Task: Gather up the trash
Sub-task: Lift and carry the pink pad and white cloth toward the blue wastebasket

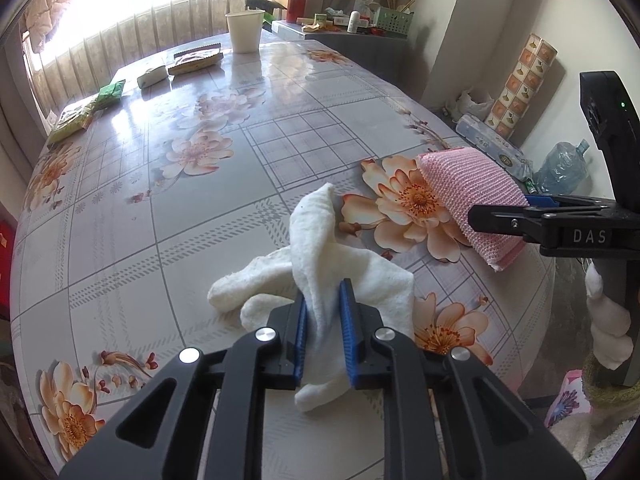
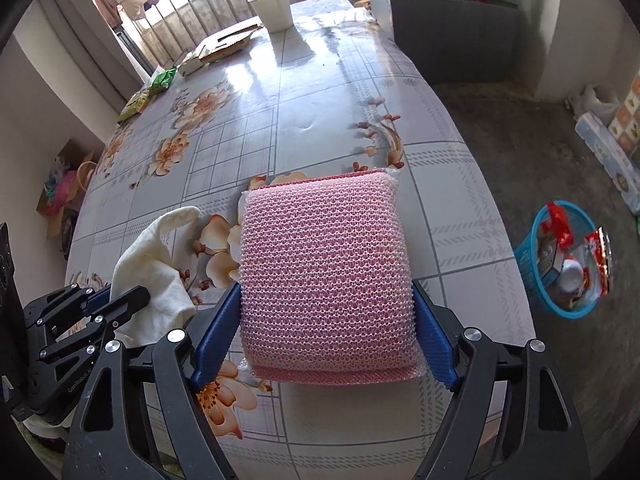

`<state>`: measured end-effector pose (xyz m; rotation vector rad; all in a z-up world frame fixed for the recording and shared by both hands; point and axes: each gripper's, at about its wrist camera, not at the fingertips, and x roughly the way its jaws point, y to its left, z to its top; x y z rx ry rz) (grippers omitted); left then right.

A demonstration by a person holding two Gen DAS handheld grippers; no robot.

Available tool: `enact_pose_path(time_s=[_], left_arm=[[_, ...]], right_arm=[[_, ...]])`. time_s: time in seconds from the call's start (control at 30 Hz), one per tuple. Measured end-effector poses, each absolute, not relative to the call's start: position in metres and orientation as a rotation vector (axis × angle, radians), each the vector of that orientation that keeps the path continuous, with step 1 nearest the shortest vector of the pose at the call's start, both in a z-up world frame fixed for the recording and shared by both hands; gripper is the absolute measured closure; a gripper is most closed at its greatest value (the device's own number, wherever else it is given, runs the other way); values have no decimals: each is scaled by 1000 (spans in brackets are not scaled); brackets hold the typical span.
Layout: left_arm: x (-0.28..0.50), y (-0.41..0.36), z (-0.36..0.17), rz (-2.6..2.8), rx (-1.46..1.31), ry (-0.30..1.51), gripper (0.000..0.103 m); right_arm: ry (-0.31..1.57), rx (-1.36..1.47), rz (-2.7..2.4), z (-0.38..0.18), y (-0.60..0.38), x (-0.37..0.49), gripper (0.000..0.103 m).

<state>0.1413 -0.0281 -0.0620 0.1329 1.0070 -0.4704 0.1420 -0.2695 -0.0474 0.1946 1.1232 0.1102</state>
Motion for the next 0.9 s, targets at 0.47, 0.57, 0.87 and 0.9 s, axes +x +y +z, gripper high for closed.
enact_pose_path(time_s=[0.47, 0.57, 0.87, 0.9], left_arm=[[132, -35, -40, -491, 134, 940, 95], [129, -38, -30, -498, 129, 920, 96], [130, -82, 8, -600, 150, 856, 96], [130, -92, 13, -622, 161, 843, 96]], right_arm=[[1061, 239, 134, -25, -281, 132, 28], [1034, 268, 158, -17, -287, 125, 28], [884, 441, 134, 17, -353, 87, 28], [862, 458, 105, 21, -367, 80, 28]])
